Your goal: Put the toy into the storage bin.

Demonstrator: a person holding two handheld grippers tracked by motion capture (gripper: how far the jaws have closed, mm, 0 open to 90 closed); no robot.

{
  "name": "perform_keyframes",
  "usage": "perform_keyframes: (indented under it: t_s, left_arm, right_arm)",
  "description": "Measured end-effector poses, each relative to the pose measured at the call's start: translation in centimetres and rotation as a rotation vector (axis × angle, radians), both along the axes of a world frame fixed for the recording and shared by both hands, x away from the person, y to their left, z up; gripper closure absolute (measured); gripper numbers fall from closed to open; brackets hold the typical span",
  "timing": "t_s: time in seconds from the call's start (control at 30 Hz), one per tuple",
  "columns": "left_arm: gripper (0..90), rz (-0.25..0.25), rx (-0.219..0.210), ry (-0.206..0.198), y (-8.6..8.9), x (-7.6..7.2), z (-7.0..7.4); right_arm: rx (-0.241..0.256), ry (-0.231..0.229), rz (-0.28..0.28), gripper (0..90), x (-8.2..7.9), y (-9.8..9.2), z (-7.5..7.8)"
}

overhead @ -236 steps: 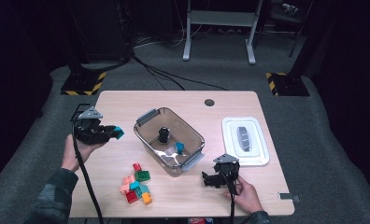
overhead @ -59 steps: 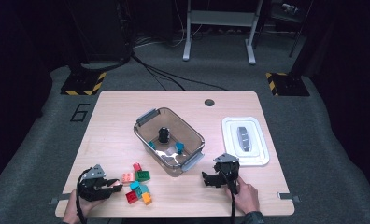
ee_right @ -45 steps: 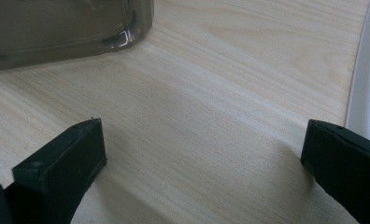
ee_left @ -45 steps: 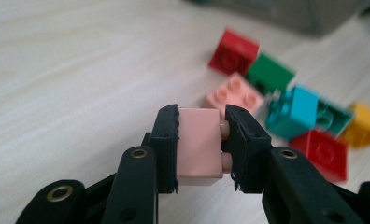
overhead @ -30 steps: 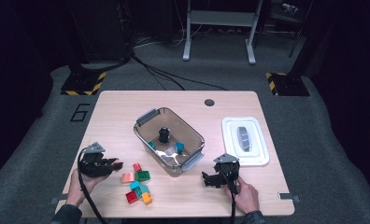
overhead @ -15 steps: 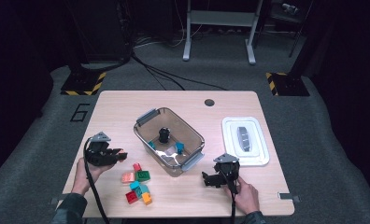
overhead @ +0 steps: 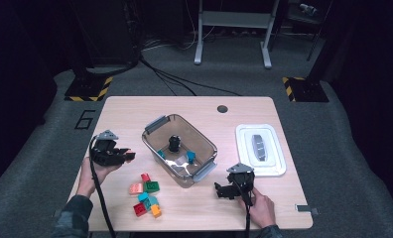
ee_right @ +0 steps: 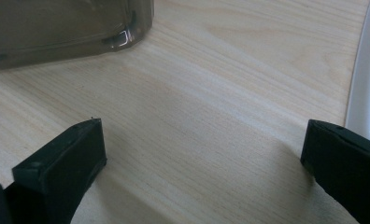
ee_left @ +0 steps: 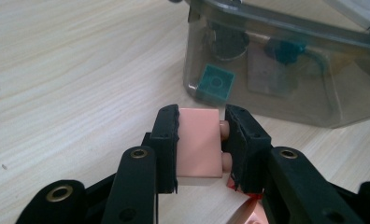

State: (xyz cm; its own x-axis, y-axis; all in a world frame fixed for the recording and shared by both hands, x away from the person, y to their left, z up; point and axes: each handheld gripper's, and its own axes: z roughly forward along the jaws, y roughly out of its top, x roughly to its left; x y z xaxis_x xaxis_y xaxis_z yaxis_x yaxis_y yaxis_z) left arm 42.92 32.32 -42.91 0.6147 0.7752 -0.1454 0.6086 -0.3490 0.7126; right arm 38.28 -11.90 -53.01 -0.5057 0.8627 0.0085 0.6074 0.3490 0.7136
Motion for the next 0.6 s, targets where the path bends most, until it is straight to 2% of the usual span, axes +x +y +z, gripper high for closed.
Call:
perform_keyframes:
  t_s: [0.6]
  left_arm:
    - [66.0,-0.002,0.017,-0.049,-0.3,0.9,3.9]
  right_arm:
    - [-0.001,-0.001,-0.001,0.0,0.0,0.0,0.0]
